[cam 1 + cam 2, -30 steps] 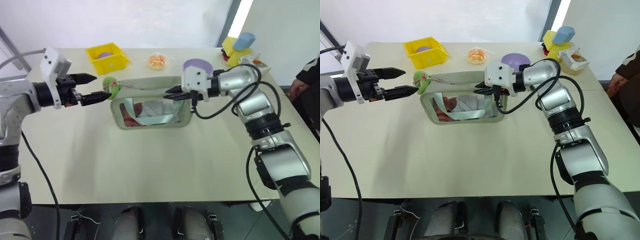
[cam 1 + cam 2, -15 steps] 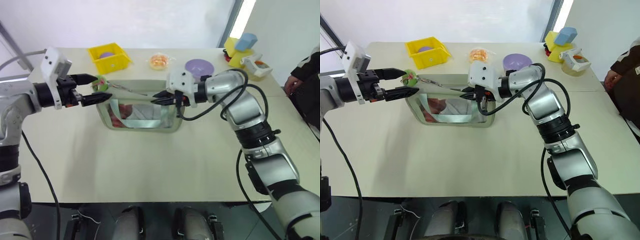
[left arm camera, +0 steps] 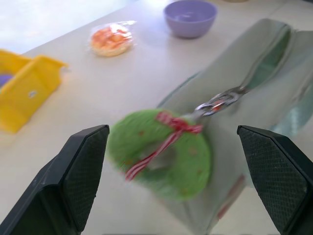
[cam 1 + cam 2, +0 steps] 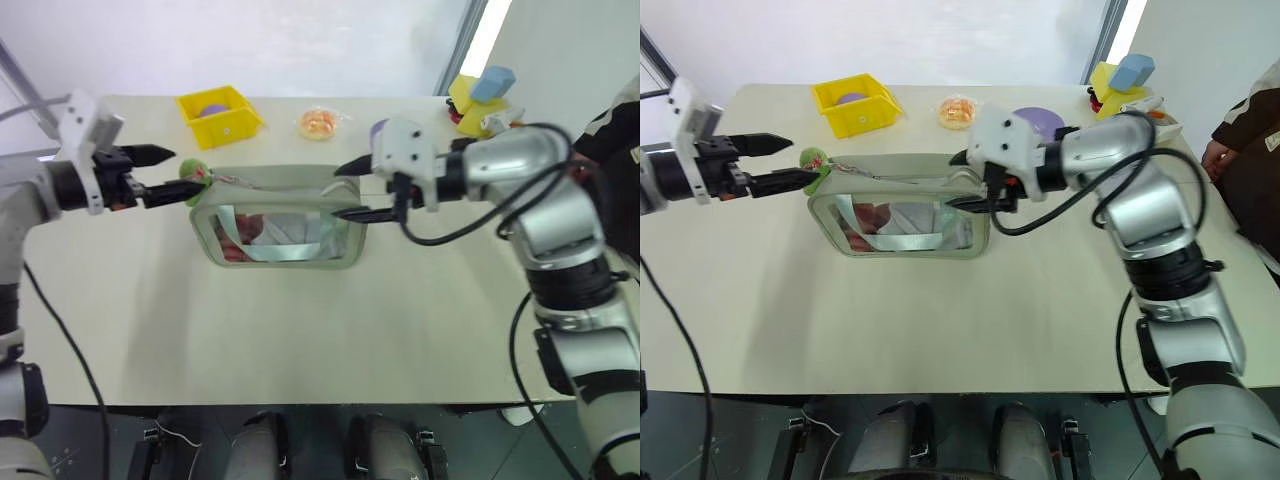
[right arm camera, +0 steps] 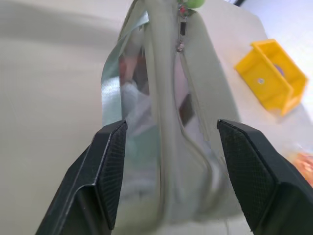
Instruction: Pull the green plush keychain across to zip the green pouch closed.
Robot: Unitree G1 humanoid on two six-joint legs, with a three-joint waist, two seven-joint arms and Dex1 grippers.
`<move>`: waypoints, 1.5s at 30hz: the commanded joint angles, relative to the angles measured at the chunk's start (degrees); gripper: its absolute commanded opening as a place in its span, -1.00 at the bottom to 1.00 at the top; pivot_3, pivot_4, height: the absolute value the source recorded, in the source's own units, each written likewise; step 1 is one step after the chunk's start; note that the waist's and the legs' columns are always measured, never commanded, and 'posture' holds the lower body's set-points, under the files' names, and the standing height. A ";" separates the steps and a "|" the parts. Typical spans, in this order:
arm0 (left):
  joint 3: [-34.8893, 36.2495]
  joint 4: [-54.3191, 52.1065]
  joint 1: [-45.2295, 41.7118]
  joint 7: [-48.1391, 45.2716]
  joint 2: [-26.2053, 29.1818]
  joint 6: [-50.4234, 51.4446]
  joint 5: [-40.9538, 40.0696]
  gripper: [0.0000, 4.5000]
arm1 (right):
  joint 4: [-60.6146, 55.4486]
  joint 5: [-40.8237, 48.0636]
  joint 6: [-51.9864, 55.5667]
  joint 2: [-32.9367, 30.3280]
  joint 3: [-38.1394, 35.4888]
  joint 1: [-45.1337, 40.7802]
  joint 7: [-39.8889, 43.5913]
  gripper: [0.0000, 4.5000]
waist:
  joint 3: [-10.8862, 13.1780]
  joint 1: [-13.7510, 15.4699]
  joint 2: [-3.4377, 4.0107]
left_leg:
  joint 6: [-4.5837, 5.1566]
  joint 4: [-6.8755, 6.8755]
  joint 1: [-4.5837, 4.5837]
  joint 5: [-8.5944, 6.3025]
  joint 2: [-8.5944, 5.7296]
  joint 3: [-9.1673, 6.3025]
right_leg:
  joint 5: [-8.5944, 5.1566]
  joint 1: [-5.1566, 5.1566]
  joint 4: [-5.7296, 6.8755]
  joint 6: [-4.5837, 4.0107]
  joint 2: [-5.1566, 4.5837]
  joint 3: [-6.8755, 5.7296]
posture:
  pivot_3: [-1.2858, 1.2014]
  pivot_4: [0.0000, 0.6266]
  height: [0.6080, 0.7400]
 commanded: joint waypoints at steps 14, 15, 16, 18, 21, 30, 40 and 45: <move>-2.37 7.90 -0.48 -1.64 -1.69 -9.16 5.63 1.00 | 3.65 -2.04 -4.41 3.59 3.02 5.52 -4.72 -0.19 | 0.00 -0.08 0.00 | 0.00 0.00 0.01 0.00 0.00 0.05 | 0.00 -0.03 0.01 0.00 0.00 0.00 | 0.03 -0.52 0.98; -2.58 8.19 -0.53 -1.57 -2.14 -9.52 5.92 1.00 | 3.55 -1.97 -4.45 3.63 3.06 5.54 -4.56 -0.39 | 0.00 -0.02 0.00 | 0.01 0.00 0.01 0.00 0.00 0.05 | 0.00 -0.02 0.01 0.00 0.00 0.00 | 0.03 -0.52 0.98; -2.79 8.54 -0.69 -1.39 -2.69 -9.89 6.15 1.00 | 3.32 -1.90 -4.53 3.56 3.13 5.73 -4.30 -0.66 | 0.00 -0.01 0.00 | 0.01 0.00 0.00 0.00 0.00 0.04 | 0.00 -0.02 0.00 0.00 0.00 0.00 | 0.03 -0.52 0.98; -3.42 10.93 -1.95 0.16 -4.90 -11.57 7.39 1.00 | 2.30 -1.67 -4.78 3.09 3.43 6.72 -3.31 -0.87 | 0.01 -0.01 -0.01 | 0.01 0.00 0.00 0.00 0.00 0.05 | 0.00 -0.02 0.00 0.00 0.00 0.00 | 0.03 -0.52 0.98; -3.78 14.21 -3.86 1.52 -6.99 -13.86 9.09 1.00 | 1.72 -1.46 -4.82 2.97 3.60 7.24 -2.67 -0.87 | 0.00 -0.01 -0.01 | 0.01 0.02 0.01 0.00 0.00 0.03 | 0.00 0.00 0.01 0.00 0.00 -0.01 | 0.03 -0.52 0.98; -4.78 24.09 -9.51 1.78 -10.46 -19.46 12.16 1.00 | 1.61 -1.59 -5.20 3.12 4.06 7.50 -2.47 -0.87 | 0.00 -0.07 -0.01 | 0.01 0.02 0.02 0.00 0.00 0.05 | 0.00 0.00 0.01 0.00 0.00 -0.01 | 0.03 -0.52 0.98; -3.04 21.17 -9.84 -3.54 -10.00 -17.11 9.20 -0.33 | 1.79 -1.93 -5.31 2.99 3.81 7.26 -2.99 -0.89 | 0.00 -0.08 -0.01 | 0.01 0.02 0.02 0.00 0.00 0.04 | 0.00 0.02 0.01 0.00 0.00 -0.01 | 0.03 -0.52 0.98; -0.95 17.64 -13.37 -6.39 -9.59 -8.76 3.63 -0.98 | 4.29 -2.83 -7.47 2.80 3.69 6.42 -3.01 -0.89 | 0.01 -0.08 -0.02 | 0.01 0.03 0.02 0.00 0.00 0.03 | 0.00 0.02 0.01 0.00 0.00 -0.01 | 0.03 -0.52 0.98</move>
